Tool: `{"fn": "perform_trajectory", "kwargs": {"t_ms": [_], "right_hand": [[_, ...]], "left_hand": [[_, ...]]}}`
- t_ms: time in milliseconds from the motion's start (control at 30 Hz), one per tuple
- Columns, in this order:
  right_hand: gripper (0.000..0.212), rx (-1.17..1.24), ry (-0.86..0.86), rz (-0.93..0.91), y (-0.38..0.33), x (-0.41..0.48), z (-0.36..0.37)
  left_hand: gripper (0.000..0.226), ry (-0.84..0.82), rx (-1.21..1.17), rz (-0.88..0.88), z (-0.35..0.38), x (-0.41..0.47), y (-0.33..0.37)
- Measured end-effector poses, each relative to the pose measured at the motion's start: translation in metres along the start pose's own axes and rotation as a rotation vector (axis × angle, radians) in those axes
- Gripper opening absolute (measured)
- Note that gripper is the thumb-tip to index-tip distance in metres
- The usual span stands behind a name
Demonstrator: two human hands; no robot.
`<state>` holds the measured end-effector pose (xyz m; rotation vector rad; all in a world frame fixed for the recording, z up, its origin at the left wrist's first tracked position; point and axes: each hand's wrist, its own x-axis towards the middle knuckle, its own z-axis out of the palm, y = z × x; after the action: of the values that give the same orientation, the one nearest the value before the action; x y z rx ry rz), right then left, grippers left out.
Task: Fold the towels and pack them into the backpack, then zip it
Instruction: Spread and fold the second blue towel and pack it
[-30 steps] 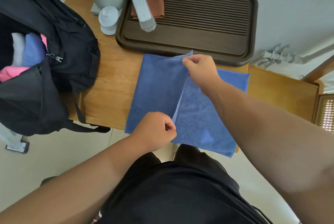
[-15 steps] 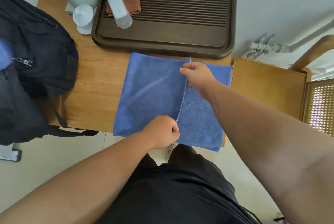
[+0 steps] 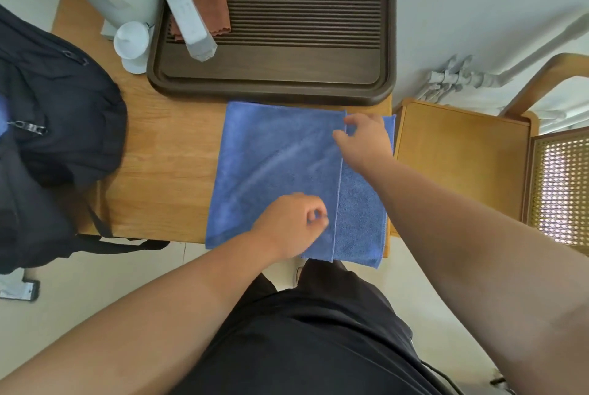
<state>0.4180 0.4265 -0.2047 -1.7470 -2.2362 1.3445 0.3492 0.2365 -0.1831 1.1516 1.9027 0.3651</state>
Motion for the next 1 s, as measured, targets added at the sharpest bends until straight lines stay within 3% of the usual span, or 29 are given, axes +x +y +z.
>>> {"fn": "perform_trajectory", "kwargs": {"t_ms": [67,133,267,433,633,1000], "right_hand": [[0.056,-0.268,0.047,-0.139,0.003,-0.011,0.008],[0.071,-0.474,-0.013,-0.28,0.003,-0.021,0.018],[0.118,-0.776,-0.223,-0.291,0.014,-0.028,0.039],[0.149,-0.855,-0.265,-0.273,0.024,-0.027,0.048],[0.157,-0.884,-0.257,-0.265,0.008,-0.029,0.066],[0.154,-0.851,-0.255,-0.287,-0.075,-0.039,0.157]], "left_hand": [[0.021,0.26,0.117,-0.034,-0.005,0.007,-0.018],[0.047,0.398,0.282,-0.072,-0.016,0.015,-0.037],[0.109,0.205,0.594,-0.163,-0.036,0.03,-0.07],[0.151,0.019,0.641,-0.124,-0.041,0.04,-0.104],[0.158,0.037,0.654,-0.043,-0.057,0.028,-0.139],[0.155,-0.014,0.749,-0.12,-0.139,-0.006,-0.22]]}}
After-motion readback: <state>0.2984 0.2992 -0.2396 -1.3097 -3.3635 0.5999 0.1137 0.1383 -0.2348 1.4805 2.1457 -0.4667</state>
